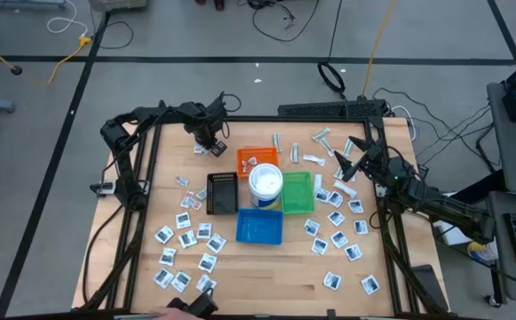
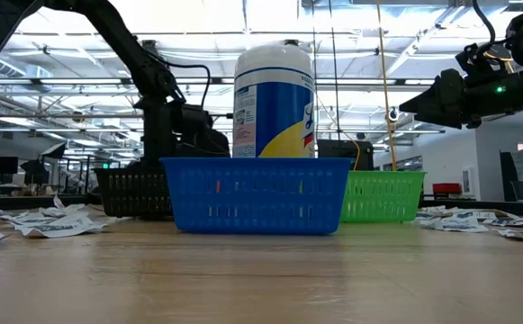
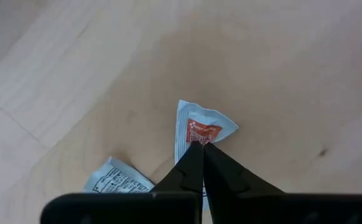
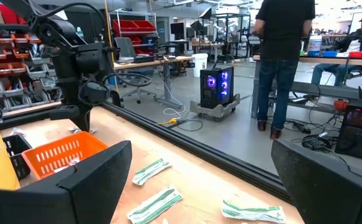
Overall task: Pick & Place First Aid Supplies
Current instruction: Put the orange ointment pack into the orange bin
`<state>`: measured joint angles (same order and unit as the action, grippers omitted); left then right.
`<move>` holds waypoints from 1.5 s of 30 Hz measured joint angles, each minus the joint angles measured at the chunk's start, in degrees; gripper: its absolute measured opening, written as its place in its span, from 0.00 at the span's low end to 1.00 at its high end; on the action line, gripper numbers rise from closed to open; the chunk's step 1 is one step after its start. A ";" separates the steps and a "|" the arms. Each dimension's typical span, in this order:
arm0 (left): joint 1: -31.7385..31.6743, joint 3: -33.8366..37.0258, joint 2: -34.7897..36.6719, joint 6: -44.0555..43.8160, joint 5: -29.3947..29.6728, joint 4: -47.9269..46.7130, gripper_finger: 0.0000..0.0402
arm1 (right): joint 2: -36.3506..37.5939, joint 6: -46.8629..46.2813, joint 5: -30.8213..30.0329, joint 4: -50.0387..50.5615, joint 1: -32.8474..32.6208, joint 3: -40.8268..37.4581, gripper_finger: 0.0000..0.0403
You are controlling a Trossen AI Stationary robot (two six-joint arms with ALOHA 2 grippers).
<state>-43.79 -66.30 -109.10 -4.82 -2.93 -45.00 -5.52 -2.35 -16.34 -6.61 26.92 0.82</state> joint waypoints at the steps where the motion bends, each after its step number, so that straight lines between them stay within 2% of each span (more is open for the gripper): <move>1: 0.04 0.00 -0.04 0.41 -0.06 -0.07 0.02 | 0.00 0.00 -0.01 0.01 -0.02 0.00 0.94; 9: -0.58 -2.66 1.02 0.97 -0.21 -3.58 0.00 | 0.00 0.01 0.00 0.02 -0.01 -0.01 0.94; 20: -0.37 -13.32 5.70 9.60 -0.11 -15.47 0.00 | 0.00 0.00 -0.02 0.00 0.00 0.00 0.94; 23: 0.20 -15.13 5.99 14.37 -0.10 -19.61 0.00 | -0.02 0.00 -0.02 0.02 -0.02 0.00 0.94; 29: 0.93 -16.41 6.06 17.81 0.22 -24.50 0.00 | -0.01 0.00 -0.01 0.00 -0.02 -0.01 0.94; 36: 5.49 -16.98 5.84 24.20 1.06 -24.82 0.00 | 0.00 0.02 -0.02 0.02 -0.02 0.00 0.94; 41: 9.92 -21.15 4.65 33.54 0.82 -25.41 0.00 | 0.00 0.01 0.00 0.00 0.00 -0.01 0.94; 45: 12.26 -25.34 3.22 38.36 -2.09 -25.43 0.00 | 0.00 0.02 -0.02 0.00 0.00 -0.02 0.94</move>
<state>-31.53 -91.64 -105.89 33.54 -5.02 -70.43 -5.52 -2.33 -16.36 -6.61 26.92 0.80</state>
